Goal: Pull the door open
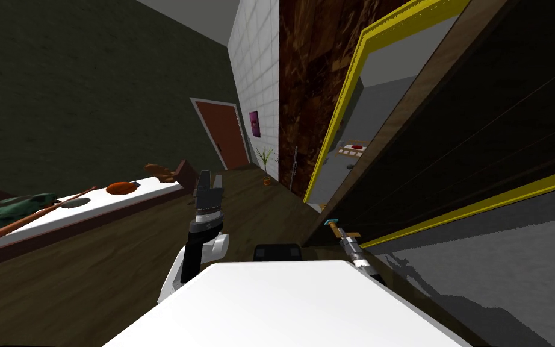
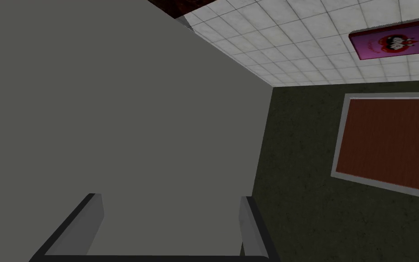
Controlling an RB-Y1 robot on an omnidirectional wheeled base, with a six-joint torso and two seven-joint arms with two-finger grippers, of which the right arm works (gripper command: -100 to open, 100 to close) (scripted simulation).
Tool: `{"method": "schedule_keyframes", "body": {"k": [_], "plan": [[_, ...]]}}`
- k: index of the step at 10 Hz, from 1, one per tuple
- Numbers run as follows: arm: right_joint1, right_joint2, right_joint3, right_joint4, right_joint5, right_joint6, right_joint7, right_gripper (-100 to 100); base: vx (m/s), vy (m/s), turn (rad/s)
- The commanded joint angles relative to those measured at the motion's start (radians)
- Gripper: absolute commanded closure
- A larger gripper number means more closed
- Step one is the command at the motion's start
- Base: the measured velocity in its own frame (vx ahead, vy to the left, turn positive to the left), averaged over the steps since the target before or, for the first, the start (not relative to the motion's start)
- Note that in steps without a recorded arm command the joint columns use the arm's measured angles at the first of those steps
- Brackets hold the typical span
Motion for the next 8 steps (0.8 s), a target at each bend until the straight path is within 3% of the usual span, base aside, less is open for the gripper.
{"method": "schedule_keyframes", "body": {"k": [1,8], "plan": [[0.000,0.002,-0.001,0.025,0.008,-0.029,-0.005,100,-0.166,-0.067,0.148],[0.017,0.000,-0.022,0.102,0.038,-0.131,-0.026,100,-0.181,-0.063,0.170]]}}
